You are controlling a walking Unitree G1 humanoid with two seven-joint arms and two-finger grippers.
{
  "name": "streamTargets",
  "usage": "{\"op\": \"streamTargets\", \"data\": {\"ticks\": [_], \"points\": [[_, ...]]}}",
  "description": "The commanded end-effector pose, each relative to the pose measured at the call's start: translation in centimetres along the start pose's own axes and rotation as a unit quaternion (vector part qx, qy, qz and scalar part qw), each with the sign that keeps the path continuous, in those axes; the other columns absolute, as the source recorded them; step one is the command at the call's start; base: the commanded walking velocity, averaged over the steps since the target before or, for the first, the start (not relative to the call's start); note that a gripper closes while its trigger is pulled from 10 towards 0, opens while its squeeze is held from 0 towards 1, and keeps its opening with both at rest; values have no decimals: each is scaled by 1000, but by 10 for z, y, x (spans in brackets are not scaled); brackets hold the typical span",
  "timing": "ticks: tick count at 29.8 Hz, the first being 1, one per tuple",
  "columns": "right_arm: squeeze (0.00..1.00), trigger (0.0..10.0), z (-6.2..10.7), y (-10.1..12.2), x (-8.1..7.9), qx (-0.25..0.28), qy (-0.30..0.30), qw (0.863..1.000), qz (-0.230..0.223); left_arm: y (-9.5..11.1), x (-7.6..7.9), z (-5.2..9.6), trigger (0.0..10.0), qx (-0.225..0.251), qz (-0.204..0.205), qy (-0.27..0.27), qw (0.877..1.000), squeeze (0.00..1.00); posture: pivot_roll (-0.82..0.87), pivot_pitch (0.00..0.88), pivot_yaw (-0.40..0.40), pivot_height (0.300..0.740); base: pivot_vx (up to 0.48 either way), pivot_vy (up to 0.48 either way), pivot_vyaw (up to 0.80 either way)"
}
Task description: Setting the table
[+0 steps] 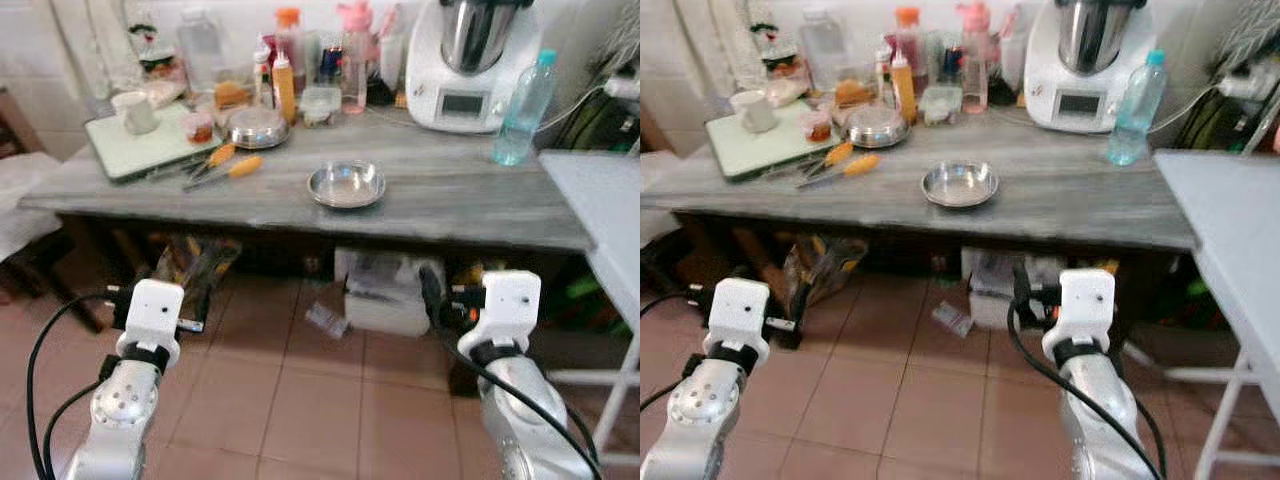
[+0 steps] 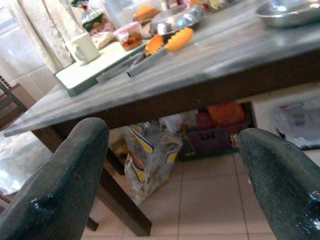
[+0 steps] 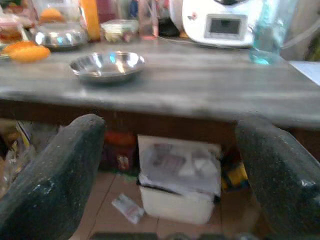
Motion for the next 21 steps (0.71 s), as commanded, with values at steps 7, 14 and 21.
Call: {"op": "streamTargets", "data": {"ticks": [7, 14, 21], "points": [[0, 10000, 0, 0, 2, -2, -6, 1000, -1, 3, 0, -2, 10000, 5, -4, -6, 1000, 0, -61, 0, 57, 740, -313, 0, -353], [0, 10000, 0, 1, 3, -1, -6, 1000, 1, 3, 3, -3, 10000, 7, -2, -10, 1000, 0, -63, 0, 54, 740, -294, 0, -256], [0, 10000, -1, 1, 2, 0, -4, 1000, 3, 5, 7, -3, 10000, 14, 2, -17, 1000, 0, -63, 0, 51, 740, -74, 0, 0]]}}
Point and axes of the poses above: a point about 5 cm out from each wrist's last joint towards the gripper, its own z axis pointing back from the gripper into the wrist, its own y axis along the axis of the wrist's last joint, x = y × z, the point moved 2 cm from there along -z, pointing out of the wrist towards the gripper, and after that the axes turned 4 degrees about -z, right-handed, at the moved point
